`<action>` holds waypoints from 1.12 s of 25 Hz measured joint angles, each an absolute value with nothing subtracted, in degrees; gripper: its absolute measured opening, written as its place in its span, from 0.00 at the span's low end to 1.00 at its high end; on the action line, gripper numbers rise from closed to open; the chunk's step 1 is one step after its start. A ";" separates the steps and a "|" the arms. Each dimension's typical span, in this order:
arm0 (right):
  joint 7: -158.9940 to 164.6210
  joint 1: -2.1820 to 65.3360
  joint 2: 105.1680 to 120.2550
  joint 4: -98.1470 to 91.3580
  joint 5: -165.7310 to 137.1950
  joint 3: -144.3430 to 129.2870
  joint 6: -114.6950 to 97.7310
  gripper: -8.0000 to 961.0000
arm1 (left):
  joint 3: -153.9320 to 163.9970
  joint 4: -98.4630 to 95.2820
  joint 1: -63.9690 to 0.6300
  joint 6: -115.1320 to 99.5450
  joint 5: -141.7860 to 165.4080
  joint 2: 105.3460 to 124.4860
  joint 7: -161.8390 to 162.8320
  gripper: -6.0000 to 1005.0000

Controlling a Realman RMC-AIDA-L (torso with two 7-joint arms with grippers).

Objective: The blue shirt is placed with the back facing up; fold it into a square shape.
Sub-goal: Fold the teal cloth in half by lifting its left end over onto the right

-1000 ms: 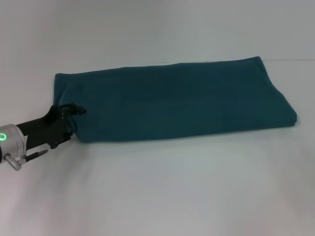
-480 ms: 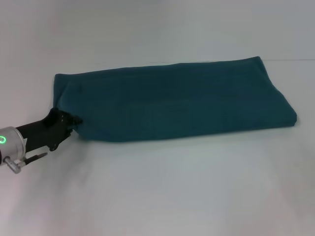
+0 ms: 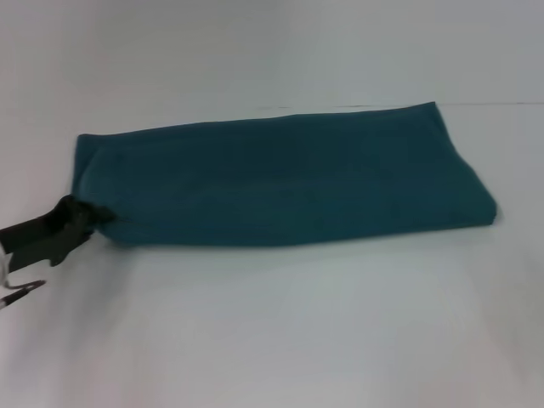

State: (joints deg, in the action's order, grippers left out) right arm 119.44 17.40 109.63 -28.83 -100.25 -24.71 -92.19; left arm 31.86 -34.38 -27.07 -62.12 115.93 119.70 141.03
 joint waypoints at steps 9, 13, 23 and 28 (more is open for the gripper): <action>119.92 17.50 109.63 -28.31 -100.29 -24.52 -91.85 0.98 | 27.40 -38.45 -23.67 -62.39 121.36 118.37 139.24 0.07; 119.84 17.49 109.78 -28.17 -100.29 -24.52 -91.53 0.98 | 23.88 -39.74 -24.06 -61.60 125.64 117.66 139.37 0.07; 119.65 17.79 109.76 -27.98 -100.37 -25.09 -90.49 0.98 | 22.50 -43.25 -24.72 -70.37 120.55 117.96 134.73 0.07; 119.56 17.84 109.77 -27.92 -100.41 -25.06 -90.39 0.98 | 22.95 -45.94 -25.93 -79.21 115.24 117.96 134.28 0.07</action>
